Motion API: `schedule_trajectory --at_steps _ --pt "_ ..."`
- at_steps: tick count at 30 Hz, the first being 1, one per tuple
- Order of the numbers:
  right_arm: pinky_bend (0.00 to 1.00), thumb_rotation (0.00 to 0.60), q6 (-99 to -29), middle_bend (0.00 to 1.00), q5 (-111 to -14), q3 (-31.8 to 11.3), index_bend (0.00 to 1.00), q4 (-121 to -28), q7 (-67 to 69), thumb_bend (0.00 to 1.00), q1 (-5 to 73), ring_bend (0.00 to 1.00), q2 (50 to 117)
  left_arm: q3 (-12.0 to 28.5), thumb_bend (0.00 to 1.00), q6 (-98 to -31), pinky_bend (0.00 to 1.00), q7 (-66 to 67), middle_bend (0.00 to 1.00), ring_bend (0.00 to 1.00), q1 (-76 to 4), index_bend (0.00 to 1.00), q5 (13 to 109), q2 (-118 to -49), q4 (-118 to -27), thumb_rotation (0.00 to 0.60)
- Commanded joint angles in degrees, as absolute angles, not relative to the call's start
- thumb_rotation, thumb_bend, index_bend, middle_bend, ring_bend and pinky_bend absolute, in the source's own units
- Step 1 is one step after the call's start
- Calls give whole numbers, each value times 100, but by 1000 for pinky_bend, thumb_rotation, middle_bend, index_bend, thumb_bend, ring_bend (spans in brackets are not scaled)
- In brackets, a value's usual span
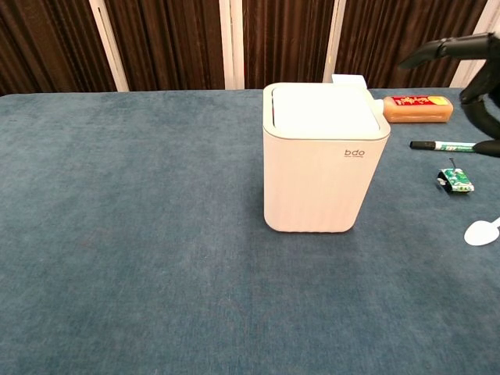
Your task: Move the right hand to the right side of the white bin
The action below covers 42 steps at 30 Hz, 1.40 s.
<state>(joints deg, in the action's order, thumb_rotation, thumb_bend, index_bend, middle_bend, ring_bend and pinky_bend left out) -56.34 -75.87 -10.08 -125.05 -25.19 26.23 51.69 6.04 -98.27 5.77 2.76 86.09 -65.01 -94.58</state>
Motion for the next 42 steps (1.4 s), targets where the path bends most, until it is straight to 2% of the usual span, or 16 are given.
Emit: schedule_trajectory --at_steps 1,14,26,36,39,42 --pt "685 600 -5451 664 -7296 -1021 43 -12597 -2791 357 2839 724 5263 610 23 -9812 0 576 37 0 270 119 8592 -6499 -9464 600" --pt "685 600 -5396 664 -6301 -1012 51 -12673 -3637 358 3423 724 5676 613 23 -9760 0 587 37 0 244 119 8575 -6500 -9471 600" --pt "685 600 -5523 664 -5690 -879 130 -12665 -4128 358 3817 724 6007 568 23 -9758 0 571 36 0 238 119 8668 -6495 -9474 600" --pt "685 600 -5757 664 -5425 -725 384 -12616 -4489 358 4043 724 6212 537 23 -9740 0 583 37 0 231 119 8711 -6491 -9477 600" --pt "685 600 -5815 664 -5345 -676 415 -12632 -4576 358 4092 724 6235 536 23 -9740 0 579 37 0 233 119 8709 -6489 -9482 600" --pt "685 600 -5894 664 -5297 -663 325 -12671 -4606 357 4124 724 6228 537 23 -9743 0 578 37 0 235 119 8706 -6486 -9487 600"
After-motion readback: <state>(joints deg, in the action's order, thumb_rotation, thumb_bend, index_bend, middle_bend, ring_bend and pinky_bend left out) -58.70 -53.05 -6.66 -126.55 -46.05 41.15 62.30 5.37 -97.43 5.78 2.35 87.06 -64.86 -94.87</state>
